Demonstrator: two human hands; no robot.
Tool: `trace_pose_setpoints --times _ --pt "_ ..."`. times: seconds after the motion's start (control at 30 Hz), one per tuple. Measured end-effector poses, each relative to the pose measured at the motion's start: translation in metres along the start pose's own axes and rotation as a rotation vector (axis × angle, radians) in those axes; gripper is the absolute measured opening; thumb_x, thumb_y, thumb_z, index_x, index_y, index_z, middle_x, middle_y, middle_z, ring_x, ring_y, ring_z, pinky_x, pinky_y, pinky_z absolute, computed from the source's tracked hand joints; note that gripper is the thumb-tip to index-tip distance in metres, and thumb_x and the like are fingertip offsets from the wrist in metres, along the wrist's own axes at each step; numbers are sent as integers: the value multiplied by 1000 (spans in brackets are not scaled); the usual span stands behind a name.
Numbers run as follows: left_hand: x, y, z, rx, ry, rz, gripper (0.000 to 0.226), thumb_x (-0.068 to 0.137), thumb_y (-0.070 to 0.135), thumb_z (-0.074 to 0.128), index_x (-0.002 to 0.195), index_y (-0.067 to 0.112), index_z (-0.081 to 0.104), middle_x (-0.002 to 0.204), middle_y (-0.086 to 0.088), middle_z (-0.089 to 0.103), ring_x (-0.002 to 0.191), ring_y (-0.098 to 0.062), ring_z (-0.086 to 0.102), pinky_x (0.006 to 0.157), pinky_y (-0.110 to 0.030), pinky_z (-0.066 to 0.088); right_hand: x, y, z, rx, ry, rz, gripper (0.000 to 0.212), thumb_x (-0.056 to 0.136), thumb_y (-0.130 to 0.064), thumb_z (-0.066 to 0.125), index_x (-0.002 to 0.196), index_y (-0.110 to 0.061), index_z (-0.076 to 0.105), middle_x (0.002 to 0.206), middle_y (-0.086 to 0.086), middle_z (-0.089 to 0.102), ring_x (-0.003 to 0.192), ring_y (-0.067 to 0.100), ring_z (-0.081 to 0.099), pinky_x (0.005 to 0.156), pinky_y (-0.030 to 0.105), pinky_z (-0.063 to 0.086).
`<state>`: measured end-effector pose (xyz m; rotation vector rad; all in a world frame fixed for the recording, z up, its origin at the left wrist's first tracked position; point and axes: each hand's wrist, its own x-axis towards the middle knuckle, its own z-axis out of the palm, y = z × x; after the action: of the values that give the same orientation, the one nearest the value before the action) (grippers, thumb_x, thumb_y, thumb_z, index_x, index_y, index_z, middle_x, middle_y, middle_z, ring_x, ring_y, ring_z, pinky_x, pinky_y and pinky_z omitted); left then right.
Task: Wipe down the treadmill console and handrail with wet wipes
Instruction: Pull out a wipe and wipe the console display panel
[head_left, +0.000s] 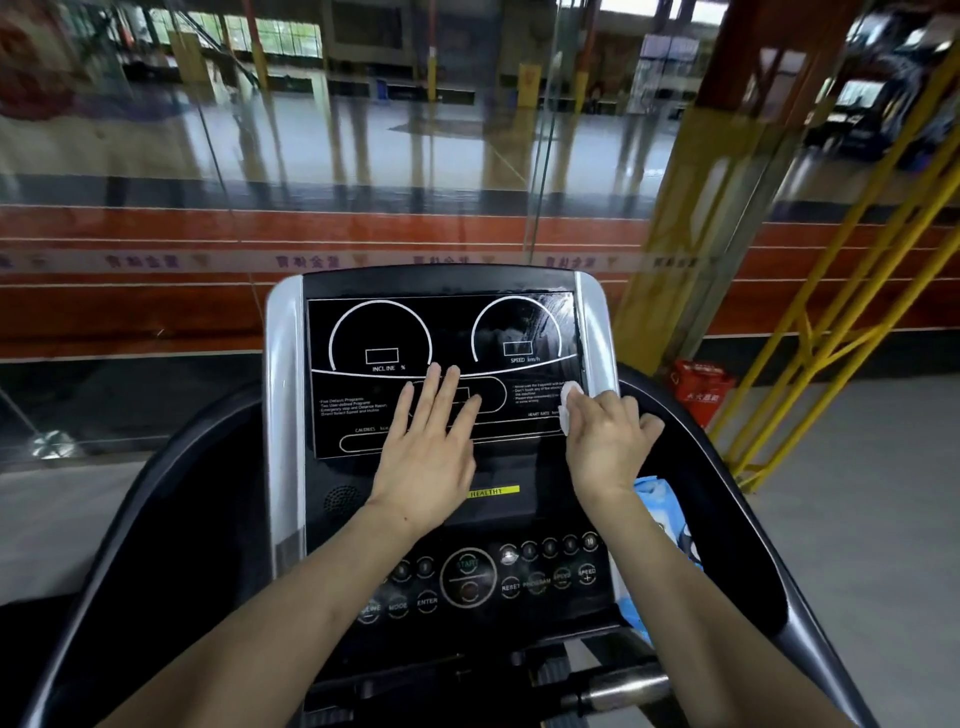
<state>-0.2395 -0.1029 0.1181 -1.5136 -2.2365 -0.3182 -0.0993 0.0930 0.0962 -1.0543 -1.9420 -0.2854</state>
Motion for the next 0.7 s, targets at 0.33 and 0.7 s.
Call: trace_pose_setpoints --times 0.33,0.7 --pt "-7 -29 -8 66 2 -66 62 102 33 45 160 16 33 174 -17 9 161 -33 -7 129 -57 10 31 -53 11 131 26 -34 17 87 -9 74 97 -22 77 76 4 59 73 31 59 72 40 28" --pt "-52 -97 -25 117 16 -244 61 100 30 50 157 11 38 172 -20 17 161 -36 2 129 -58 12 0 -171 11 434 -15 -256 12 91 -13 75 103 -16 75 77 2 51 69 24 53 65 38 38"
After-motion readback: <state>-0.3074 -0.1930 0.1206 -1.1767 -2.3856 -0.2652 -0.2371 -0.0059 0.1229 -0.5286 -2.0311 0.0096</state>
